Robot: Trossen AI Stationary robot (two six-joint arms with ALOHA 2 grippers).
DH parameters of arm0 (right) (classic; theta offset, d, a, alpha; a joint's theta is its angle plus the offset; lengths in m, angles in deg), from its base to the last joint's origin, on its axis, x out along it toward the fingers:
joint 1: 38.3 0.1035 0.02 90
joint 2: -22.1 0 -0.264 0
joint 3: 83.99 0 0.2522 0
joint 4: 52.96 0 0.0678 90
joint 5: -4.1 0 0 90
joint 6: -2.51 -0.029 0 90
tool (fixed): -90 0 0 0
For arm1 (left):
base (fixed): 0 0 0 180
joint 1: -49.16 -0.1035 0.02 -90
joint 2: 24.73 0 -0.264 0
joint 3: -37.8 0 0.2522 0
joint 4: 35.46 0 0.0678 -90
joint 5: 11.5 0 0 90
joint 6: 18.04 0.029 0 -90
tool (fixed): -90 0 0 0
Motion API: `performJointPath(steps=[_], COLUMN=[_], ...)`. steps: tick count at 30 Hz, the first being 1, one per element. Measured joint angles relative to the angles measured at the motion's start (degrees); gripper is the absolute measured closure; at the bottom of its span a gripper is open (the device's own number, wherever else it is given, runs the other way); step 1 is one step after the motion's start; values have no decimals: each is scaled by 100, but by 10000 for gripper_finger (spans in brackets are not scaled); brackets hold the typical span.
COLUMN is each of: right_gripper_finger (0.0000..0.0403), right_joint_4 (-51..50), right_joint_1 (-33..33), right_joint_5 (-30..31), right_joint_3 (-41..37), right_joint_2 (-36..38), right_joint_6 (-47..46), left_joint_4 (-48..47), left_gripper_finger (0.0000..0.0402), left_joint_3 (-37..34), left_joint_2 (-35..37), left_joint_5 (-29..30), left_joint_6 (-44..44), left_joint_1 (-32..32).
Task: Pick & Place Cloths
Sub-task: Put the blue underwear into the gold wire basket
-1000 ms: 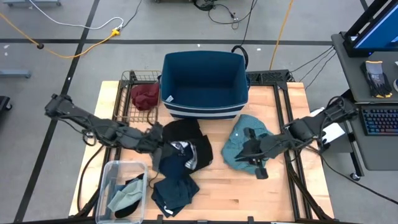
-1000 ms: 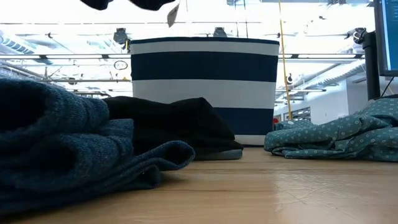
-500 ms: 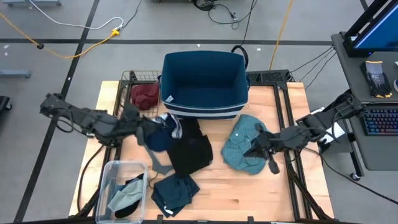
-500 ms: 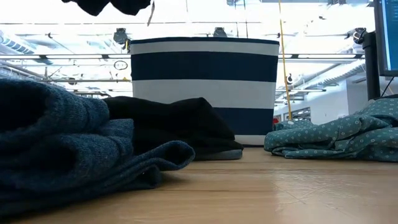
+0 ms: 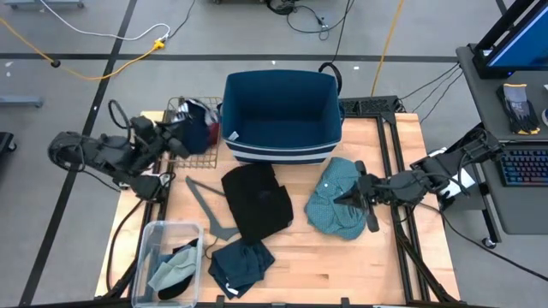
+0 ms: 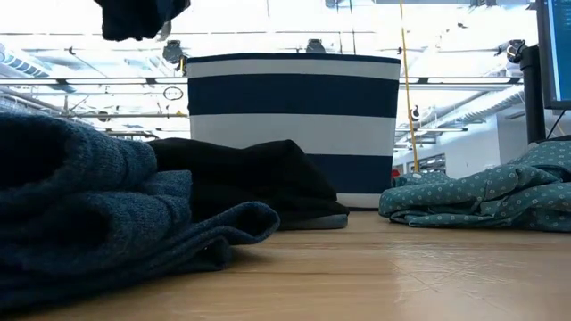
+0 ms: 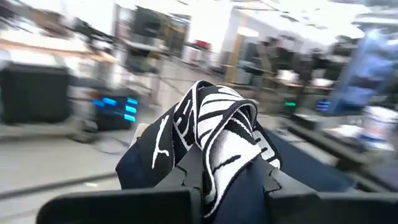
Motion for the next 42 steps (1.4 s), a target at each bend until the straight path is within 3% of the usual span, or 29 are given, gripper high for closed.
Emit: performJointPath(steps=[7,13,25,42], right_gripper_finger=[403,403,403,403], right_joint_4=[17,17,17,20], right_joint_1=[-180,-325,-341,-339], right_joint_5=[241,233,216,211], right_joint_3=[0,0,0,-2], right_joint_2=[0,0,-2,-4], right_joint_6=[472,506,487,487], left_joint_4=[-145,-914,-3060,-3150], left_gripper_finger=[358,358,358,358], left_joint_3=[0,0,0,0], left_joint_2=[-67,-140,-177,-1556], left_joint_5=[550,535,-1446,-3778], left_joint_6=[818,566,-1832,-1819], left_joint_1=[-774,-1580,-3403,-5767])
